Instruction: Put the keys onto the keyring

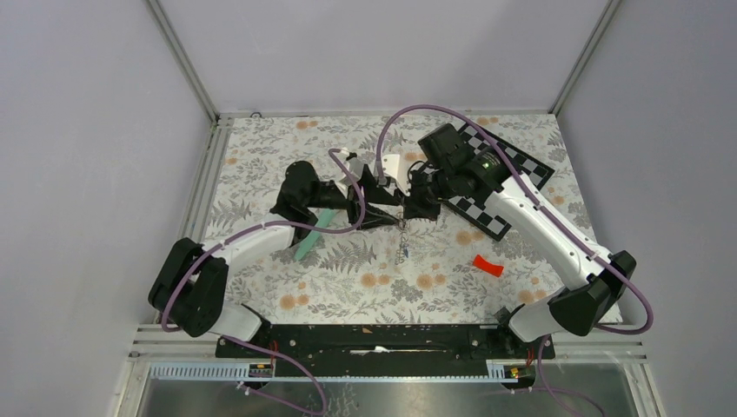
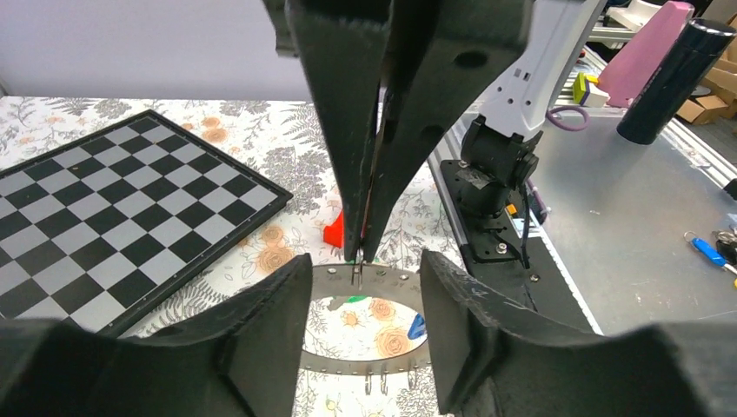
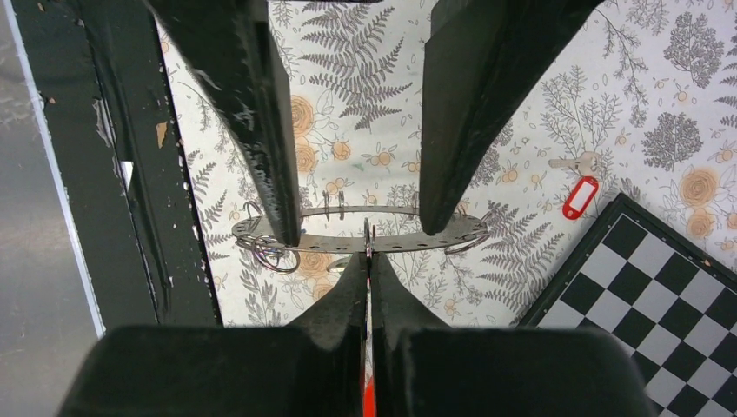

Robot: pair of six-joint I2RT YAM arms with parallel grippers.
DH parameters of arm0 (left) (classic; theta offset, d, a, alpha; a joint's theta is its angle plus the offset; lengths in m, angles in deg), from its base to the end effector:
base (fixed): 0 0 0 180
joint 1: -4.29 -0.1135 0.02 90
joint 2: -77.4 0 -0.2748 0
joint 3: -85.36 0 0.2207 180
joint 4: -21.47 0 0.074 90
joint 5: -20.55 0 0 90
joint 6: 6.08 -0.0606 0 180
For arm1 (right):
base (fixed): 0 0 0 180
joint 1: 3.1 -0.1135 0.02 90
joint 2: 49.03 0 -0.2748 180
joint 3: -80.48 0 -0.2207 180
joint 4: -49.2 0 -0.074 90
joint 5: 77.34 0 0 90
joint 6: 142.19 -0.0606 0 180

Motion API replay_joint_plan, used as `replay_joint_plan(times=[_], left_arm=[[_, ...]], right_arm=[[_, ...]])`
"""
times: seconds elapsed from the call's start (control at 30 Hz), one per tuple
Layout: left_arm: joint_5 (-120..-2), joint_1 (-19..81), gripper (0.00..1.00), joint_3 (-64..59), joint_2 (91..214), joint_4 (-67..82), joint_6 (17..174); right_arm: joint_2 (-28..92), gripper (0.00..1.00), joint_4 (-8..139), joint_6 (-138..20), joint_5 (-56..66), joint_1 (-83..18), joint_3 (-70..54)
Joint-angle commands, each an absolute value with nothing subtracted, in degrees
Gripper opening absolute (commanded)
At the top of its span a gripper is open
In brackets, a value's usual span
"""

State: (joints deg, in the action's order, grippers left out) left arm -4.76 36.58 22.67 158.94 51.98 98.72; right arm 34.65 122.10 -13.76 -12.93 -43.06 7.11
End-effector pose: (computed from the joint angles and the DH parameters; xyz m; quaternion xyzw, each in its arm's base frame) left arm 0.2127 -0.1992 0.3342 0.4911 0.4644 -0.5714 0.4655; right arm 0.1946 0.1972 0.3742 -0.6378 0.6621 0.2125 0.3311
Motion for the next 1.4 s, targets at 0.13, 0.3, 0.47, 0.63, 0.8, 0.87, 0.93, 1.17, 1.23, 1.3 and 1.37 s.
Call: replay_joint_plan(times=[0.13,0.3,0.47,0.63,0.8,0.87,0.93,1.17,1.23,1.3,1.37], left_arm=[[-4.3,37.0,0.48,20.8,161.1,52.8,97.0],[-5.0,37.3,0.38,21.8,162.2,58.4,101.2],[-5.1,37.7,0.33,22.4,162.5,60.1,102.1],[-4.8,37.9,0.25,22.4,162.5,60.0,102.2],[-4.5,38.2,0.15,22.3,162.7,59.2,101.8],[-4.4,38.3,0.13,22.2,162.8,58.6,101.5],[-4.4,38.4,0.11,22.2,162.8,58.3,101.4],[-3.4,39.0,0.0,21.9,163.1,56.9,100.6],[-3.5,39.1,0.0,22.1,162.8,57.6,101.6],[-4.1,39.0,0.0,23.2,162.3,61.2,104.4],[-4.3,38.5,0.0,24.7,161.8,66.6,107.9]], right_arm=[[35.6,0.0,125.5,-12.6,-11.2,-44.0,11.9],[35.9,0.0,125.0,-13.0,-11.7,-44.1,11.0],[35.5,0.0,123.8,-13.2,-12.3,-44.1,9.6],[35.3,0.0,123.4,-13.5,-12.6,-44.1,9.5],[35.1,0.0,123.1,-13.7,-12.6,-44.1,9.4],[34.9,0.0,123.0,-13.7,-12.4,-44.1,9.2],[34.6,0.0,122.7,-13.8,-12.3,-44.1,8.9],[34.4,0.0,121.8,-14.4,-12.2,-44.1,8.5],[34.2,0.0,121.0,-15.0,-11.8,-44.1,7.9],[33.5,0.02,119.6,-15.7,-11.3,-44.1,7.0],[32.2,0.09,117.5,-16.5,-10.9,-44.0,5.2]])
